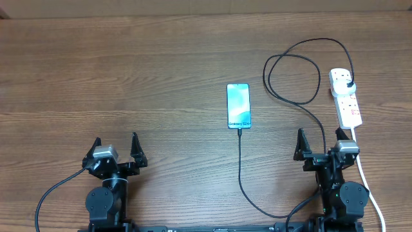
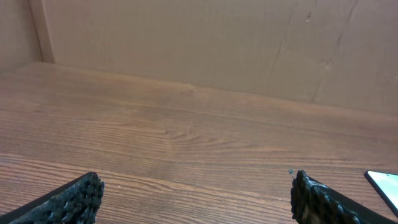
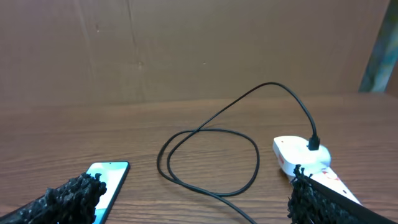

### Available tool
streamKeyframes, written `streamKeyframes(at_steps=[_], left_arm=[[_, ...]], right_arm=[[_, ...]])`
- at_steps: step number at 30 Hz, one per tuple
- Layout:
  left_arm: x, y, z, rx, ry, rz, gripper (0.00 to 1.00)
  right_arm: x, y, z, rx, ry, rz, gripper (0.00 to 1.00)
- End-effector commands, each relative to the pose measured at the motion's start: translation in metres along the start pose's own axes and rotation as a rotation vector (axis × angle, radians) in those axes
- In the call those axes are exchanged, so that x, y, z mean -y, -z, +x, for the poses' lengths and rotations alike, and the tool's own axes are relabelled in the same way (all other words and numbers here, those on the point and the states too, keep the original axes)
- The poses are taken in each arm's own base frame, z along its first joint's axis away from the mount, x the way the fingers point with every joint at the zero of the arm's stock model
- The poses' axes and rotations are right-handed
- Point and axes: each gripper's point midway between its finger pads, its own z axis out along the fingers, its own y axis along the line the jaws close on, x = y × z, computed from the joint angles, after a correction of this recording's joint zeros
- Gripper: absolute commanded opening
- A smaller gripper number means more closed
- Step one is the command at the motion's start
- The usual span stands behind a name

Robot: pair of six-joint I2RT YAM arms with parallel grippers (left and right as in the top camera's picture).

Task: Plug charger to phone and switch on socket

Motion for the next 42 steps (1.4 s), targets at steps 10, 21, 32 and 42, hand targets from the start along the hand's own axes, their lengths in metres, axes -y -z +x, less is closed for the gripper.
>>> streamKeyframes(at_steps=[10, 21, 32, 42], left_arm=[[0.0017, 0.0000, 0.0004, 0.005, -0.026, 0.011, 0.99], [0.0017, 0.0000, 0.0004, 0.005, -0.026, 0.011, 1.00], [0.0017, 0.0000, 0.0004, 0.005, -0.026, 0.011, 1.00], [0.0017, 0.0000, 0.0004, 0.005, -0.026, 0.011, 1.00]], right_arm=[[-0.0043, -0.0018, -0.0004, 0.037, 0.064, -0.028, 1.00], [-0.0051, -0.0018, -0.0004, 0.037, 0.052, -0.032, 1.00], [-0.0048, -0.0018, -0.0006, 0.037, 0.053, -0.031, 1.00], [-0.0048, -0.0018, -0.0006, 0.037, 0.053, -0.031, 1.00]])
